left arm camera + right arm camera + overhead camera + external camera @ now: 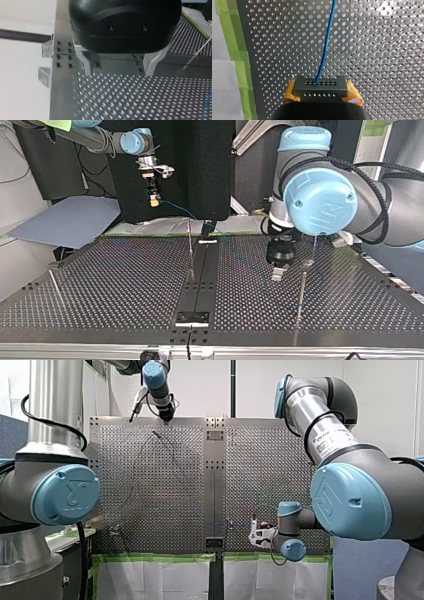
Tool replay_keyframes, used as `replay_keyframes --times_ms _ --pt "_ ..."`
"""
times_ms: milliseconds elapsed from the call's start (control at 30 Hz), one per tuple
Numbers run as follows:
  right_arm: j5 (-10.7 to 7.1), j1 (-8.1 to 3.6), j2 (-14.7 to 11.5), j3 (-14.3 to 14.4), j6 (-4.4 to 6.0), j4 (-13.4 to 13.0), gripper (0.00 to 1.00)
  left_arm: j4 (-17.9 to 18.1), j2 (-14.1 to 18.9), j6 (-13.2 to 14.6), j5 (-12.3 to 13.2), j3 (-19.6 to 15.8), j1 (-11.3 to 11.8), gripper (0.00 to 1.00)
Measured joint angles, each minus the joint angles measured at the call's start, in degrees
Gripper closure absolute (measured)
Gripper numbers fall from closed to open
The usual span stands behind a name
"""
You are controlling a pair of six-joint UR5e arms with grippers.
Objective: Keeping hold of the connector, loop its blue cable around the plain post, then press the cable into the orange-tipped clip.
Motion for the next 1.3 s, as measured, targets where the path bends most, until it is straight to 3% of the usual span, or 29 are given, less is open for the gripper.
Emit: replay_keyframes --times_ms 267,433,600,800,967,1300 --pt "0.00 0.00 0.00 0.01 0.38 0.16 1.00 4.78 -4.73 4.76 -4.36 4.67 -4.77 0.00" --pt "0.00 0.00 0.00 0.02 0.45 0.18 1.00 7.61 -7.59 6.11 -7.19 7.52 -6.78 0.00" --pt "0.00 0.00 0.00 0.04 0.47 0.14 1.00 10.68 -10.64 6.66 -10.24 9.51 -6.06 0.00" --pt "0.00 0.01 0.01 0.02 0.54 -0.03 1.00 14.16 -14.10 8.28 -13.71 9.20 -3.44 0.00" --pt "-0.05 0.00 0.01 -0.01 0.59 -0.07 1.00 17.07 -17.04 9.59 -16.46 8.70 -2.54 0.00" --pt "-0.13 0.01 0.02 0.02 0.60 -0.08 1.00 21.62 -20.96 10.02 -17.08 7.25 -2.00 0.00"
